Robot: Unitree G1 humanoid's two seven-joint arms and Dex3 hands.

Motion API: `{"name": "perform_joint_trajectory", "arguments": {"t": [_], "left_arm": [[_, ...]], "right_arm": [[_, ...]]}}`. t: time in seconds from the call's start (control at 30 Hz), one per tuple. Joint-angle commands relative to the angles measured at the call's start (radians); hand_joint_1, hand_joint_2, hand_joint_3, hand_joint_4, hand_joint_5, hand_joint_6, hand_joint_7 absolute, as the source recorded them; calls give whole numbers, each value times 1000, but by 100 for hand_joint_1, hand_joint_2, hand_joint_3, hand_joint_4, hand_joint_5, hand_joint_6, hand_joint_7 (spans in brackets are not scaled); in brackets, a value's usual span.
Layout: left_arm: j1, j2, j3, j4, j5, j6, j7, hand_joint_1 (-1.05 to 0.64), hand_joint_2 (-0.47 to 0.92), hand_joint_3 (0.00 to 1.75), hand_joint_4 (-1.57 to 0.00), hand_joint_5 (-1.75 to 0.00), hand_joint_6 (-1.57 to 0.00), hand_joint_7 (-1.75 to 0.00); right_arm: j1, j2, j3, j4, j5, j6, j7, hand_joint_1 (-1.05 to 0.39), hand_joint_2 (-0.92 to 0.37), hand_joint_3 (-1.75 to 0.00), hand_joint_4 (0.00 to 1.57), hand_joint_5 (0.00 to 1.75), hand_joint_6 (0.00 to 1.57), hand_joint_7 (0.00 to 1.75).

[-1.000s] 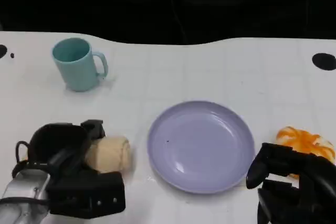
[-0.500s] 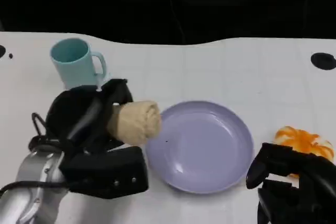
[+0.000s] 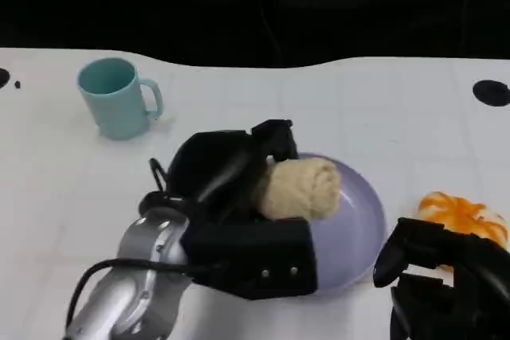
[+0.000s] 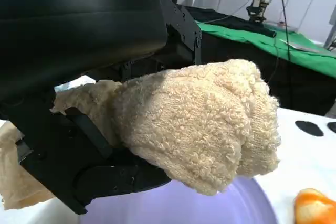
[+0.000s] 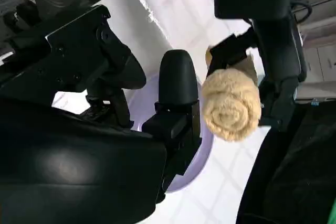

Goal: Grasp the towel on the left side of the plate with the left hand and place it into the plate.

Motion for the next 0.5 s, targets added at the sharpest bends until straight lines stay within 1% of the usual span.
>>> {"name": "perform_joint_trajectory", "arguments": {"t": [0.03,0.1,0.13,0.17,0.2,0.27,0.3,0.33,0.37,0.4,0.43,0.47,0.5], "left_arm": [[-36,-29,-22,43,6,25,-17,-21,46,110,-92,-175,-72,-161],[-48,-44,-33,61,8,37,-21,-21,49,101,-88,-175,-75,-142],[-54,-51,-39,66,9,46,-29,-22,50,98,-88,-175,-76,-136],[-59,-57,-44,67,8,59,-44,-23,57,84,-78,-172,-79,-112],[-64,-59,-49,64,5,72,-70,-24,64,69,-72,-167,-81,-95],[-73,-50,-60,50,-2,88,-132,-28,81,34,-58,-153,-76,-62],[-75,-46,-63,44,-3,93,-154,-31,88,22,-50,-136,-69,-42],[-78,-39,-69,35,5,99,-177,-33,90,18,-48,-130,-67,-35],[-78,-35,-75,25,14,107,-195,-38,91,16,-42,-102,-59,-23],[-78,-33,-80,18,21,114,-208,-45,92,13,-38,-68,-50,-11],[-78,-31,-84,10,25,122,-221,-48,92,11,-37,-54,-46,-6],[-76,-27,-87,4,28,125,-230,-55,92,9,-29,-43,-35,-2],[-74,-25,-89,0,30,126,-236,-60,92,8,-23,-37,-29,-1]], "right_arm": [[14,-3,3,-18,-6,-12,-8,-4,-54,-126,74,175,63,159],[14,-2,2,-20,-4,-8,-9,-4,-54,-126,74,175,63,159],[13,-3,3,-22,-4,-6,-10,-5,-53,-126,74,175,63,159],[12,-3,3,-23,-3,-4,-11,-5,-53,-126,74,175,63,159],[11,-5,3,-24,-2,-2,-11,-5,-53,-126,73,175,63,159],[9,-6,3,-24,0,-1,-9,-5,-53,-126,73,175,63,159],[9,-6,4,-24,1,-2,-8,-5,-53,-126,73,175,62,159],[8,-5,3,-24,3,0,-8,-5,-54,-126,73,175,62,159],[8,-4,1,-24,6,1,-7,-5,-54,-127,73,175,62,159],[8,-4,1,-24,8,2,-6,-5,-54,-127,73,175,62,159],[8,-5,1,-23,8,-1,-4,-5,-53,-127,73,175,62,159],[9,-6,2,-23,6,-2,-4,-5,-53,-127,72,175,62,159],[9,-8,3,-24,5,-3,-4,-5,-53,-127,72,175,62,159]]}}
